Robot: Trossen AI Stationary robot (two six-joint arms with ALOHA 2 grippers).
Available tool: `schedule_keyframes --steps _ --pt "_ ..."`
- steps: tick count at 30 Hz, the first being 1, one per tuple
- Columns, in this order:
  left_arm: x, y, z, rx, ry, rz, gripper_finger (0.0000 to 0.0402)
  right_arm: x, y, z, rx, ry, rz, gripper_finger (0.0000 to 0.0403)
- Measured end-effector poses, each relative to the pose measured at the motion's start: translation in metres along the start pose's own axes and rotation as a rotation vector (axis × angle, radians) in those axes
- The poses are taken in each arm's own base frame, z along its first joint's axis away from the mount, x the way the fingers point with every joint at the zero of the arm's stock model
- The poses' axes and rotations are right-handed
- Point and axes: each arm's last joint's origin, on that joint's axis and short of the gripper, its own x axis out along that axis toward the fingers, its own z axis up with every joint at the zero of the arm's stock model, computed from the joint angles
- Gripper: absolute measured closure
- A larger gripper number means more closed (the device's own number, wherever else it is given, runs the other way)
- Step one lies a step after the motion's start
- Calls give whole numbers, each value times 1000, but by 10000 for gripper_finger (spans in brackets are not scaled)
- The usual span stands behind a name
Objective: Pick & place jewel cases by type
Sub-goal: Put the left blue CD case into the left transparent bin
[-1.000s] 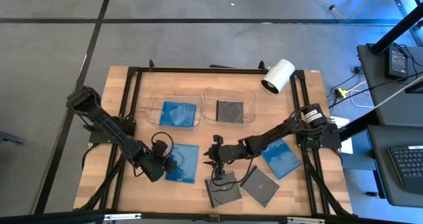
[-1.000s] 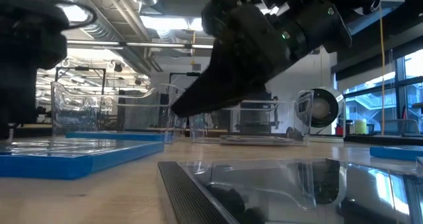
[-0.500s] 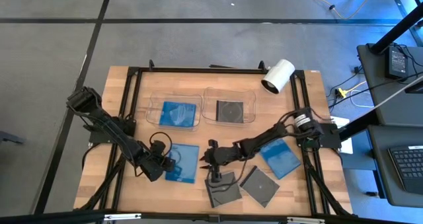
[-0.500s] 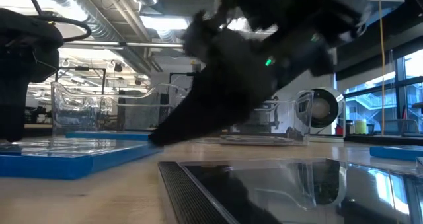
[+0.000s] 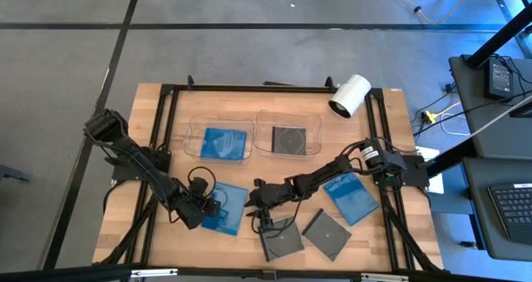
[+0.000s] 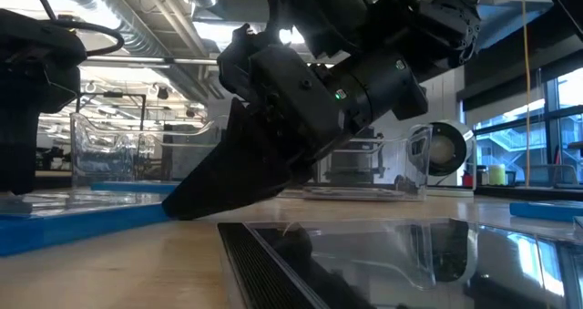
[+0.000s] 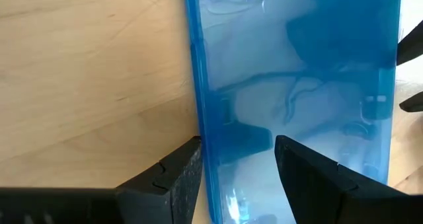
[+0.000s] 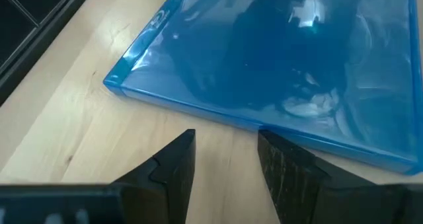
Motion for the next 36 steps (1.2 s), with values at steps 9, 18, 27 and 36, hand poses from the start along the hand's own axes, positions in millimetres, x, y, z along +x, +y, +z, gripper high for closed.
schedule_keyframes --steps 9,18,27,36 --pt "-5 -1 -1 14 -18 -46 217 1 0 -1 -13 5 -1 233" --pt "-24 -4 -3 3 6 -128 217 1 0 -1 -19 3 -10 233" --pt "-32 -7 0 21 -6 -169 217 1 0 -1 -21 -5 -28 233" --pt "-41 -9 2 19 -5 -213 217 0 -1 -1 -22 -7 -30 233"
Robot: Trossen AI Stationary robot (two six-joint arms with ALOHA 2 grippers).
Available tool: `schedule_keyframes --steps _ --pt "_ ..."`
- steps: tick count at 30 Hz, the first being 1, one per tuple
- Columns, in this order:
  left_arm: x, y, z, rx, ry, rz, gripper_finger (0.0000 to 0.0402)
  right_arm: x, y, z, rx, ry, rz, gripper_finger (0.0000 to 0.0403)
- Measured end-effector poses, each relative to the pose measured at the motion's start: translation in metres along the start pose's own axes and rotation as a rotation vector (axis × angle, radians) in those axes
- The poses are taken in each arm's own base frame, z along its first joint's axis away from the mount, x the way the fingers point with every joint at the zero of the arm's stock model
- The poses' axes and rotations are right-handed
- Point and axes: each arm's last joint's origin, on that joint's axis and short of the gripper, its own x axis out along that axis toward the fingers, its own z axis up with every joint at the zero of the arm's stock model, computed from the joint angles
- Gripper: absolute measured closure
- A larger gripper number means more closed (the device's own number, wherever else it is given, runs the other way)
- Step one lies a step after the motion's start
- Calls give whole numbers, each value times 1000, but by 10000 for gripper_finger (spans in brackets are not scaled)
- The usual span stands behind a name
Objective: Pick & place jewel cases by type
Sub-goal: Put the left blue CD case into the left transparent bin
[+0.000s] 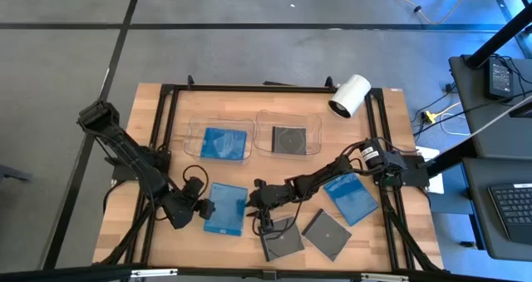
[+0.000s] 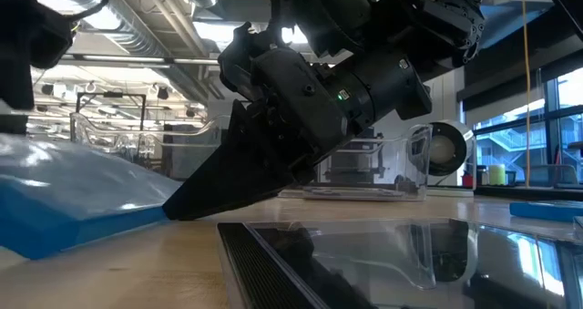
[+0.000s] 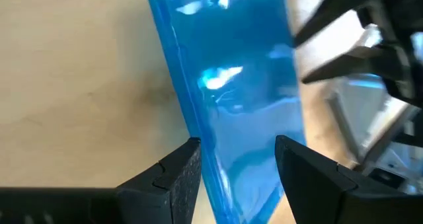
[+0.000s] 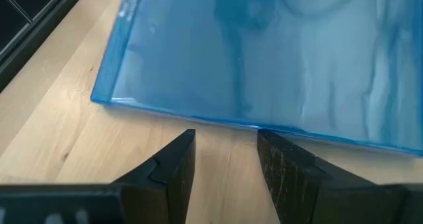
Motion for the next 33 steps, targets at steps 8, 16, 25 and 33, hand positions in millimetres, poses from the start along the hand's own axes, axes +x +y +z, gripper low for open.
schedule_keyframes --steps 8,16,25,33 --pt "-14 -9 1 2 -19 -106 217 0 0 -1 0 6 -3 233" --pt "-17 -12 4 6 -74 -142 217 0 0 0 -2 -2 -2 233" --pt "-11 -9 10 35 -210 -156 217 1 -1 3 -9 -35 -21 233" --pt "8 -10 12 57 -81 -106 237 2 0 5 -31 -29 -23 233"
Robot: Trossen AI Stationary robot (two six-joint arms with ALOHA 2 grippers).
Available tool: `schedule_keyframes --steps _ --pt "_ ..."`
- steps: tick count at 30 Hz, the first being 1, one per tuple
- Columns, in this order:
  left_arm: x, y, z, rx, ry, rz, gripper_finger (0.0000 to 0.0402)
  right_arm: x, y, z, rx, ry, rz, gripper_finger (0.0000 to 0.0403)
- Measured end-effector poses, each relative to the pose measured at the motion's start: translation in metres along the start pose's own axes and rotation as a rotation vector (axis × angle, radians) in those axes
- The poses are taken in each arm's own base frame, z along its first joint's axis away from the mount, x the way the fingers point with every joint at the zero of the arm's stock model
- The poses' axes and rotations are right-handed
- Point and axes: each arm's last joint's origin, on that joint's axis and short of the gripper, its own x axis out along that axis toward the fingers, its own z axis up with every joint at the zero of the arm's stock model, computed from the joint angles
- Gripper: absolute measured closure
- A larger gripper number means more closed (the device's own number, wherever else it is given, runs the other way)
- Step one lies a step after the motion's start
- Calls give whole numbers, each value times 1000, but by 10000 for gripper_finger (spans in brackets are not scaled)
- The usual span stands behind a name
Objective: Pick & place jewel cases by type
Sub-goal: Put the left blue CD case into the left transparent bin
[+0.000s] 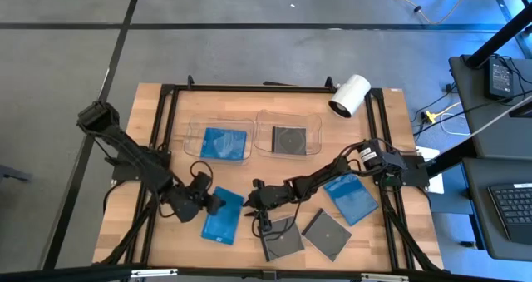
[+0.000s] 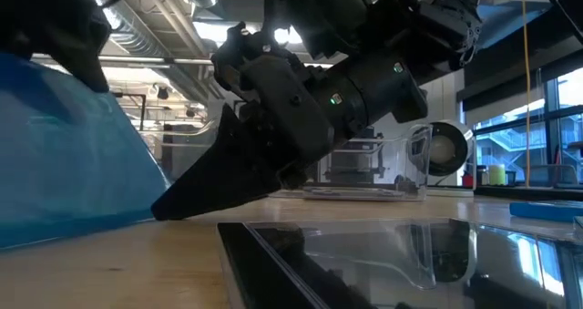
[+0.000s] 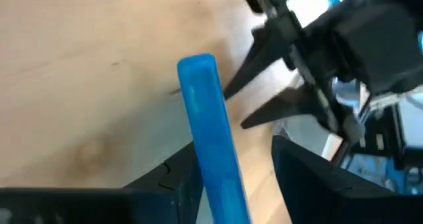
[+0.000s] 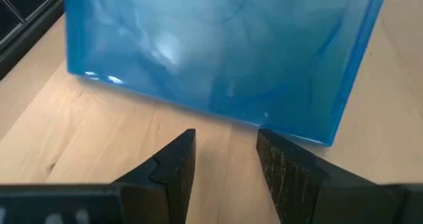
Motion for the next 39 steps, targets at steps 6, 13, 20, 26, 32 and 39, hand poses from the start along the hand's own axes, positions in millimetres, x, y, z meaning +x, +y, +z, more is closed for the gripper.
schedule_keyframes --steps 6,13,20,26,32,39 --pt "0 -1 1 9 102 21 316 0 0 0 1 4 -2 233" --pt "-2 -2 3 32 95 8 375 0 0 0 2 5 -2 233" --pt "-15 -7 10 121 57 -54 368 0 0 0 -23 8 -2 233" --pt "-30 -13 18 282 40 -129 374 -13 1 8 -54 86 -16 233" --pt "-39 -16 21 385 114 -179 368 -39 5 36 -77 212 -39 233" --pt "-40 -15 17 554 239 -213 374 -54 9 64 -76 280 -47 233"
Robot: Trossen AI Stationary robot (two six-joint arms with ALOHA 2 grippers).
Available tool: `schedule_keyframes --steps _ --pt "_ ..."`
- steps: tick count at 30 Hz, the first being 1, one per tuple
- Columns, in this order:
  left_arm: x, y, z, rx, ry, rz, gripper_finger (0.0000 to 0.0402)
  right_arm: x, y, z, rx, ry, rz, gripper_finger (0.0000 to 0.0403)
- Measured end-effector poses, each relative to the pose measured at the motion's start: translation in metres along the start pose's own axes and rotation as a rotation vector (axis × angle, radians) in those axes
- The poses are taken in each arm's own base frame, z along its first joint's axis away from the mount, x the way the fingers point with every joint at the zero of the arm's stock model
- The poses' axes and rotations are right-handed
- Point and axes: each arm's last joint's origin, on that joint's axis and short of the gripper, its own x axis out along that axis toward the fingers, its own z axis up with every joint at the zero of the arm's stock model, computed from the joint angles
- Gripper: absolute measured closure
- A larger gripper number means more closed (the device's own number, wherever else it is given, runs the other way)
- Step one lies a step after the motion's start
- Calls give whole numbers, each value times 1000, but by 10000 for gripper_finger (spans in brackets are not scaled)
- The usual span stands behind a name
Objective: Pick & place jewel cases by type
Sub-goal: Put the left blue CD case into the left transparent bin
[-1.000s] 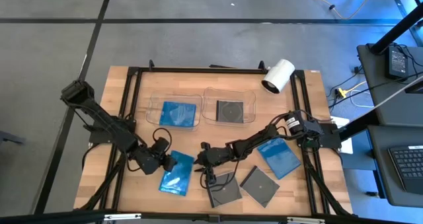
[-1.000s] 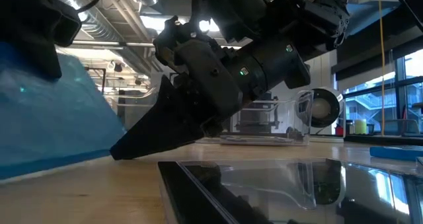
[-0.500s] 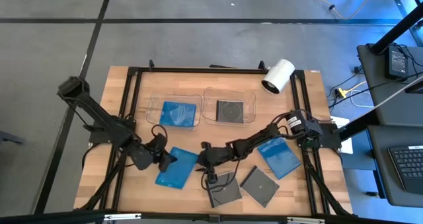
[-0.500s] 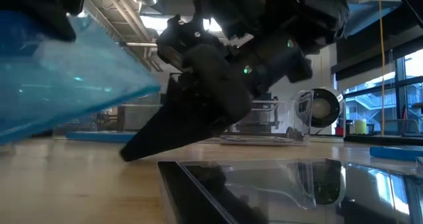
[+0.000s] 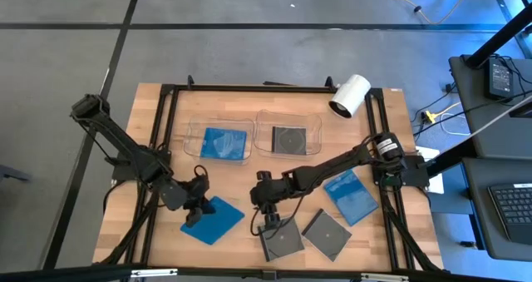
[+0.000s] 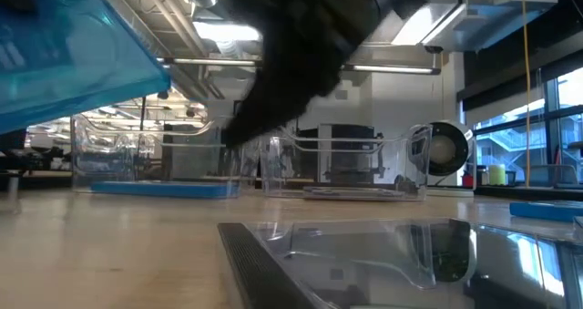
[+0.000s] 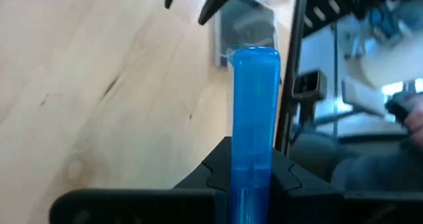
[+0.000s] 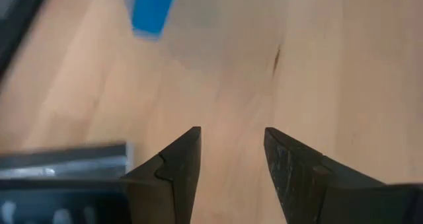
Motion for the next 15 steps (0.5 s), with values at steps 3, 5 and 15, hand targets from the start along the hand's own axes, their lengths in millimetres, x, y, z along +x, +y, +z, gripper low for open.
schedule_keyframes --steps 3,5,15 --pt "1 1 2 69 7 -4 368 -5 -1 10 26 -10 -15 233" --pt "1 2 4 101 32 -18 362 -6 -1 16 33 -35 -37 233" --pt "-19 -5 49 301 32 -59 374 -7 -1 23 97 -96 -51 233"
